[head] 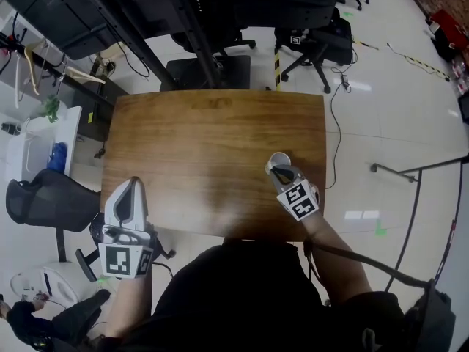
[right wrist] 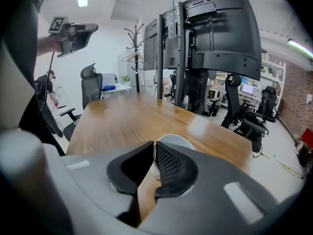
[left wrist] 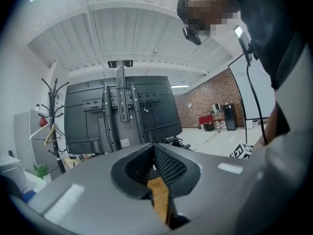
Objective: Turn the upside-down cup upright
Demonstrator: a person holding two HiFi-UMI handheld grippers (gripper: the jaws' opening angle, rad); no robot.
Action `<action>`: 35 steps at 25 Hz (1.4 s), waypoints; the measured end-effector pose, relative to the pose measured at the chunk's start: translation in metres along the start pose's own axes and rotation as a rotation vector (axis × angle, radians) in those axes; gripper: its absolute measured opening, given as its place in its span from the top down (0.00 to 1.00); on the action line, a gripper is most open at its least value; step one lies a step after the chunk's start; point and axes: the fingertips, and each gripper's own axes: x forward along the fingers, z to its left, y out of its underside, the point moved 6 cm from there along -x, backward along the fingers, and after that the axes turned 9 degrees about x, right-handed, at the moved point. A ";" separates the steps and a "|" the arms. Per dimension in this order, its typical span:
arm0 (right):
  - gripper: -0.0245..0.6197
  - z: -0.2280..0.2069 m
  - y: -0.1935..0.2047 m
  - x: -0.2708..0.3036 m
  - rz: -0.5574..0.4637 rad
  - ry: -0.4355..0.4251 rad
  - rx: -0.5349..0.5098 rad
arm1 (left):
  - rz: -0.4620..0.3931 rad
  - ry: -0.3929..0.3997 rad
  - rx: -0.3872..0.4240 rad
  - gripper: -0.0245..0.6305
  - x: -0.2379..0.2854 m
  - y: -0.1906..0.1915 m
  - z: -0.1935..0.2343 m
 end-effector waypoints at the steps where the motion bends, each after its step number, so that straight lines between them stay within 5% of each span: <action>1: 0.93 0.003 0.001 0.002 0.010 -0.008 -0.008 | 0.000 0.000 -0.002 0.96 0.001 0.000 0.001; 11: 0.87 0.021 0.002 0.011 0.023 -0.035 -0.039 | -0.015 0.032 -0.022 0.96 0.001 0.016 0.003; 16: 0.90 0.022 -0.024 -0.015 -0.131 -0.023 0.025 | 0.049 0.073 -0.084 0.96 0.009 0.041 -0.007; 21: 0.96 0.002 -0.076 -0.071 -0.385 0.118 0.163 | 0.048 0.218 -0.125 0.96 0.055 0.052 -0.045; 26: 0.96 -0.017 -0.106 -0.133 -0.628 0.250 0.460 | 0.006 0.327 -0.211 0.96 0.104 0.058 -0.091; 30: 0.96 -0.006 -0.088 -0.150 -0.601 0.373 0.410 | -0.007 0.432 -0.208 0.96 0.108 0.062 -0.128; 35: 0.96 0.013 -0.069 -0.154 -0.572 0.393 0.419 | -0.040 0.470 -0.163 0.96 0.109 0.052 -0.137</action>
